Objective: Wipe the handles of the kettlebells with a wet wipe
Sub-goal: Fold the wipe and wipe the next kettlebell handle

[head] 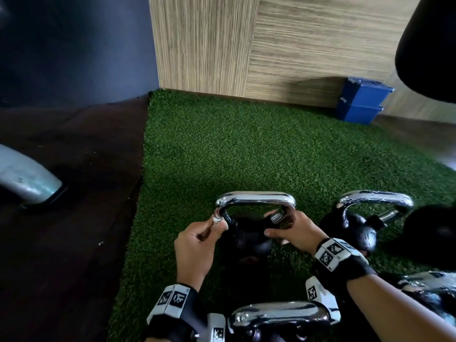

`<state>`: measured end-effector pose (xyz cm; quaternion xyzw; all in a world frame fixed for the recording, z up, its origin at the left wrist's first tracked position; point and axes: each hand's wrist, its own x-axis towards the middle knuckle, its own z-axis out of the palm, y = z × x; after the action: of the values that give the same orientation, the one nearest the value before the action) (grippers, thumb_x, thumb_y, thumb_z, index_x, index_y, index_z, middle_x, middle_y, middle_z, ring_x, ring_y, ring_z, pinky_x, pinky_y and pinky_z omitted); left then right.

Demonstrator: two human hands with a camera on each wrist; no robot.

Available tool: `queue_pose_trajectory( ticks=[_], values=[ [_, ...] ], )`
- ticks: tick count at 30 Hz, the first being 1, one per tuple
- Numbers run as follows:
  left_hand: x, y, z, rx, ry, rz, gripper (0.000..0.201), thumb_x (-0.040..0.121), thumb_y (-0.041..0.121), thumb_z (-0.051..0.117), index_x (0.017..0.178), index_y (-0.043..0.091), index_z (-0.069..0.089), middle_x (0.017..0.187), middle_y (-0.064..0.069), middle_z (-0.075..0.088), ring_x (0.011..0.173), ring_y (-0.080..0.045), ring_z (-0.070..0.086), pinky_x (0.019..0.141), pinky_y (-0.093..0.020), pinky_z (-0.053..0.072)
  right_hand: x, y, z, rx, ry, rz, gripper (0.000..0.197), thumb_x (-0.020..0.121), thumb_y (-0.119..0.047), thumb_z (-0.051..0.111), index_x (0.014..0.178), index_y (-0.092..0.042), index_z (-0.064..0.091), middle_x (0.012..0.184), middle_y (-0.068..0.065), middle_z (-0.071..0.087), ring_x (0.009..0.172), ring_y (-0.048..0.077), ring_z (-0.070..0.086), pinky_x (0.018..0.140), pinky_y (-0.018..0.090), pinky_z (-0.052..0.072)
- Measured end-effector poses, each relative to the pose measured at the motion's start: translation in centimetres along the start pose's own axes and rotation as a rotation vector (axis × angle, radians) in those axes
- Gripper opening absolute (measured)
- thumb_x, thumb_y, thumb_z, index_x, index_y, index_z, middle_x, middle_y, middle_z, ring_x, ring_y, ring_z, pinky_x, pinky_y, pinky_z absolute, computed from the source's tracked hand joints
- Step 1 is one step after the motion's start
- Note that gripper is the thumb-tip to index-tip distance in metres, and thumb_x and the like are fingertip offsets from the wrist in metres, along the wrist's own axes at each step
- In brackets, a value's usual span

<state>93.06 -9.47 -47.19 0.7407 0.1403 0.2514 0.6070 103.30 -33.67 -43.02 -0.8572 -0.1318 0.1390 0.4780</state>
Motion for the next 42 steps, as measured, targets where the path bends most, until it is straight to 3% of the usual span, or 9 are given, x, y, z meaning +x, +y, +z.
queue_pose_trajectory(
  ticks=[5,8,11,14,18,21,25,39,42],
  values=[
    [1.2,1.7,-0.1,0.049,-0.075,0.026,0.012,0.086,0.036,0.08,0.085,0.026,0.084,0.066,0.014,0.074,0.065,0.004,0.068,0.061,-0.011,0.046,-0.9,-0.1,-1.6,-0.153,-0.046,0.01,0.065,0.037,-0.06,0.094,0.092,-0.032,0.077,0.084,-0.005,0.079,0.083,0.019,0.075,0.08,0.04,0.061],
    [3.4,2.3,1.3,0.121,-0.064,0.062,0.016,0.087,0.032,0.081,0.094,0.018,0.084,0.065,0.024,0.071,0.067,0.013,0.066,0.063,-0.002,0.042,-1.8,-0.7,-3.1,-0.291,-0.104,0.048,0.043,0.044,-0.049,0.09,0.074,-0.022,0.075,0.065,-0.011,0.071,0.062,0.002,0.065,0.063,0.027,0.053],
    [5.2,3.4,3.5,0.292,-0.079,0.123,0.02,0.089,0.036,0.078,0.097,0.018,0.083,0.081,0.006,0.08,0.072,0.001,0.07,0.067,-0.008,0.043,-3.0,-2.4,-2.8,-0.429,-0.271,0.033,0.021,0.062,-0.039,0.087,0.055,-0.037,0.068,0.05,-0.017,0.059,0.05,-0.008,0.05,0.053,0.018,0.04],
    [6.5,4.6,5.7,0.305,-0.194,0.14,0.02,0.088,0.031,0.079,0.1,0.016,0.083,0.081,0.006,0.079,0.061,0.013,0.063,0.063,0.002,0.039,-3.1,-3.9,-1.4,-0.422,-0.396,0.012,0.029,0.077,-0.021,0.08,0.063,-0.046,0.074,0.059,-0.026,0.067,0.057,-0.013,0.058,0.056,0.011,0.043],
    [7.6,5.1,6.5,0.389,-0.317,0.104,0.027,0.09,0.044,0.073,0.098,0.019,0.082,0.085,0.004,0.08,0.063,0.007,0.064,0.068,-0.011,0.047,-1.8,-5.2,-0.6,-0.41,-0.344,0.016,0.019,0.088,-0.019,0.066,0.074,-0.021,0.079,0.069,-0.006,0.076,0.065,0.009,0.072,0.067,0.033,0.062],
    [7.9,4.7,5.9,0.372,-0.385,0.02,0.03,0.09,0.044,0.074,0.108,0.02,0.08,0.102,0.002,0.08,0.098,-0.008,0.073,0.091,-0.026,0.055,-0.1,-5.3,-0.2,-0.256,-0.072,0.098,0.013,0.073,-0.028,0.076,0.077,-0.018,0.071,0.07,0.002,0.073,0.061,0.018,0.07,0.067,0.043,0.064],
    [7.8,4.7,5.7,0.329,-0.419,0.015,0.035,0.084,0.031,0.083,0.115,0.018,0.078,0.105,0.001,0.08,0.101,-0.009,0.074,0.097,-0.03,0.056,1.1,-4.6,0.8,-0.157,-0.237,0.202,0.077,0.038,-0.056,0.066,0.097,-0.007,0.07,0.072,0.001,0.07,0.059,0.013,0.064,0.074,0.043,0.06],
    [8.6,8.0,6.6,0.209,-0.374,0.064,0.023,0.09,0.015,0.075,0.113,0.018,0.08,0.101,0.005,0.079,0.083,0.005,0.07,0.082,-0.013,0.055,1.0,-2.8,1.1,0.035,-0.235,0.268,0.041,0.058,-0.036,0.072,0.092,-0.014,0.075,0.063,-0.004,0.071,0.05,0.008,0.063,0.055,0.027,0.055],
    [8.4,8.1,6.0,0.048,-0.442,0.061,0.031,0.091,0.009,0.076,0.12,0.016,0.076,0.114,-0.002,0.078,0.097,-0.012,0.075,0.094,-0.035,0.06,0.8,-2.8,1.1,0.055,-0.234,0.267,0.029,0.068,-0.031,0.073,0.092,-0.015,0.076,0.069,-0.002,0.073,0.054,0.011,0.063,0.06,0.029,0.055]
  ],
)
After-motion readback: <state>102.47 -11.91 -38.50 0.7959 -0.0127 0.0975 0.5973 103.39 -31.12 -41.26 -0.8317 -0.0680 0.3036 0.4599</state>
